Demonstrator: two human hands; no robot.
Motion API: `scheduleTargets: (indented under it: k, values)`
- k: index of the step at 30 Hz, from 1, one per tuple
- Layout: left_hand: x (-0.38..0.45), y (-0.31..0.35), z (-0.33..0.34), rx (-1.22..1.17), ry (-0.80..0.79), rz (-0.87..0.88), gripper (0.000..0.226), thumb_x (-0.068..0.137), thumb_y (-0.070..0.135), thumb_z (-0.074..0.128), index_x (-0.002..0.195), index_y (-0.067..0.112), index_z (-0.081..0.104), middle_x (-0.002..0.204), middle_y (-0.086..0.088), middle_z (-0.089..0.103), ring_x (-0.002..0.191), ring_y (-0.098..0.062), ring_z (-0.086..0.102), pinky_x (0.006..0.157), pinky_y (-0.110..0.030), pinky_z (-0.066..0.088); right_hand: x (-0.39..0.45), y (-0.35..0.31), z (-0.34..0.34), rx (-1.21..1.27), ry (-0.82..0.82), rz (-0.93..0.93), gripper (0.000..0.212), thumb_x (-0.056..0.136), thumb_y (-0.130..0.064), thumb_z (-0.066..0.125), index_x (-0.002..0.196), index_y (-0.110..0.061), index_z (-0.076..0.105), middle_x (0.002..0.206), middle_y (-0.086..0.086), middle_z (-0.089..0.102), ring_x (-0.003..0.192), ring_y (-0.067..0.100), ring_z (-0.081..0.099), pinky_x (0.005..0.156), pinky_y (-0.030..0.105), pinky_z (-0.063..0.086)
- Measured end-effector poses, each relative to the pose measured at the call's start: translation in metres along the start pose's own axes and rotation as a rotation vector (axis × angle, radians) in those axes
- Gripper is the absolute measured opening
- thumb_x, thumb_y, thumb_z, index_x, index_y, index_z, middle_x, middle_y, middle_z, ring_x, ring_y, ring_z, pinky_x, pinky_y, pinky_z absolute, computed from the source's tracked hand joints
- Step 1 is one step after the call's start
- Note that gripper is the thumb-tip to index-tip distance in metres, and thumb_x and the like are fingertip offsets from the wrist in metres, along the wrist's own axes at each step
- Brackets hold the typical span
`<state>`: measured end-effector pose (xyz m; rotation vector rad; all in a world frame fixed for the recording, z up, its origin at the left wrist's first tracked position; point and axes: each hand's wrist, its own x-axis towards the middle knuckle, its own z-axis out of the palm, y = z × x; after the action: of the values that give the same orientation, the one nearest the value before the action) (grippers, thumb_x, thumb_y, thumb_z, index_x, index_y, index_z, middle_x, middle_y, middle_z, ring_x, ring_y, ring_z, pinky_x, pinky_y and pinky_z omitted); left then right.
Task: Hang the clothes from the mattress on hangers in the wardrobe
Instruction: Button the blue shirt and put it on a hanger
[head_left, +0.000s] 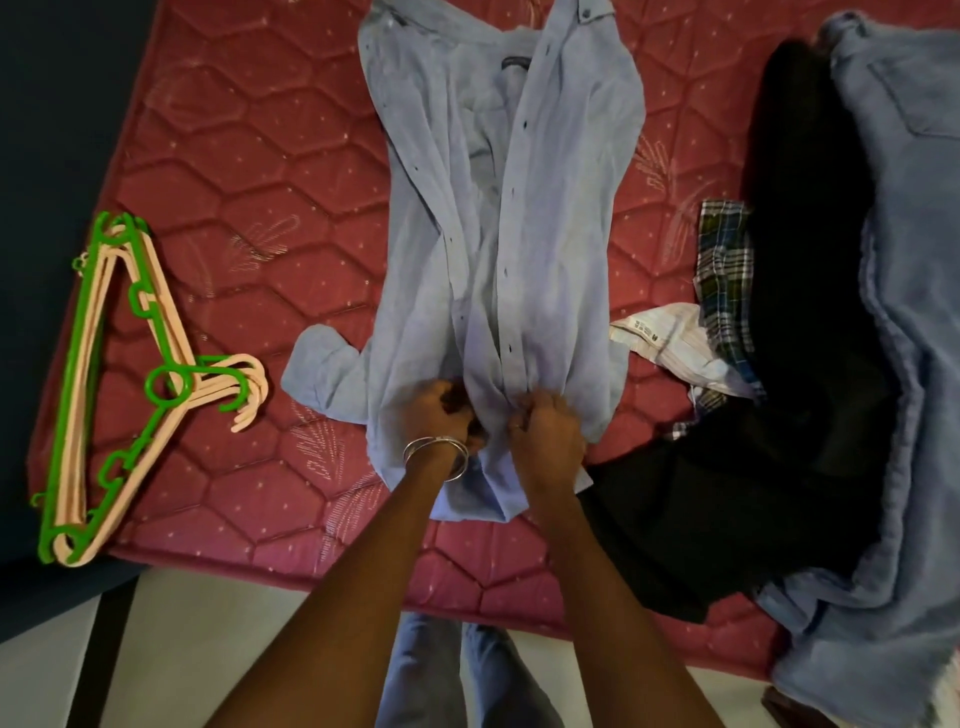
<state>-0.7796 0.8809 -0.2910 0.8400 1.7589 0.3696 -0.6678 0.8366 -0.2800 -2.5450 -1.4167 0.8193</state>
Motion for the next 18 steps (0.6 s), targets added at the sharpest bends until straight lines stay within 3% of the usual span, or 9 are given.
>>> scheduleTargets:
  k: [2, 4, 7, 10, 14, 16, 18]
  values:
    - [-0.001, 0.001, 0.007, 0.142, 0.005, 0.061, 0.017, 0.082, 0.024, 0.067, 0.096, 0.015, 0.069, 0.076, -0.005, 0.070, 0.065, -0.026, 0.065, 0.064, -0.036, 0.056, 0.002, 0.014, -0.009, 0.241, 0.057, 0.012, 0.014, 0.092, -0.009, 0.055, 0.099, -0.004, 0.065, 0.090, 0.011, 0.068, 0.083, 0.027, 0.064, 0.067, 0.023, 0.041]
    - [-0.003, 0.005, 0.014, 0.284, 0.069, 0.101, 0.021, 0.078, 0.033, 0.070, 0.096, 0.022, 0.070, 0.085, -0.001, 0.071, 0.078, -0.023, 0.064, 0.074, -0.031, 0.052, 0.000, 0.028, -0.021, 0.472, 0.081, 0.034, 0.011, 0.087, 0.000, 0.061, 0.089, -0.007, 0.069, 0.078, 0.004, 0.069, 0.073, 0.020, 0.063, 0.063, 0.015, 0.040]
    - [0.000, 0.008, 0.019, 0.326, 0.135, 0.124, 0.017, 0.080, 0.028, 0.069, 0.095, 0.020, 0.071, 0.092, -0.003, 0.073, 0.090, -0.025, 0.066, 0.078, -0.030, 0.049, -0.009, 0.043, -0.033, 0.877, -0.005, 0.206, 0.020, 0.085, 0.008, 0.061, 0.081, -0.010, 0.069, 0.076, 0.002, 0.069, 0.072, 0.014, 0.064, 0.069, 0.024, 0.050]
    - [0.000, 0.010, 0.016, 0.185, 0.146, 0.111, 0.010, 0.082, 0.012, 0.067, 0.091, 0.010, 0.070, 0.087, -0.007, 0.071, 0.088, -0.028, 0.067, 0.078, -0.030, 0.051, -0.012, 0.049, -0.048, 1.284, -0.085, 0.433, 0.015, 0.089, 0.001, 0.060, 0.080, -0.008, 0.069, 0.073, 0.000, 0.071, 0.071, 0.013, 0.064, 0.069, 0.028, 0.054]
    - [-0.008, 0.013, -0.012, -0.048, 0.240, 0.109, 0.013, 0.080, 0.011, 0.072, 0.090, 0.004, 0.069, 0.074, -0.006, 0.064, 0.067, -0.020, 0.062, 0.073, -0.034, 0.054, -0.008, 0.056, -0.064, 1.497, -0.168, 0.511, 0.017, 0.094, -0.001, 0.052, 0.084, -0.005, 0.065, 0.075, 0.001, 0.071, 0.068, 0.012, 0.066, 0.062, 0.025, 0.057]
    - [-0.012, 0.012, -0.033, 0.055, 0.367, 0.287, 0.012, 0.080, 0.014, 0.072, 0.086, 0.003, 0.071, 0.067, -0.010, 0.062, 0.063, -0.023, 0.058, 0.071, -0.034, 0.052, -0.008, 0.060, -0.070, 1.535, -0.190, 0.455, 0.017, 0.093, 0.003, 0.051, 0.091, -0.004, 0.066, 0.082, 0.002, 0.073, 0.074, 0.014, 0.068, 0.066, 0.025, 0.057]
    - [-0.020, 0.018, -0.046, 0.269, 0.530, 0.560, 0.012, 0.078, 0.011, 0.067, 0.072, 0.000, 0.069, 0.062, -0.018, 0.058, 0.058, -0.031, 0.057, 0.063, -0.029, 0.040, -0.009, 0.062, -0.073, 1.572, -0.197, 0.395, 0.022, 0.090, 0.009, 0.050, 0.099, -0.003, 0.066, 0.088, 0.003, 0.074, 0.080, 0.014, 0.069, 0.070, 0.024, 0.057]
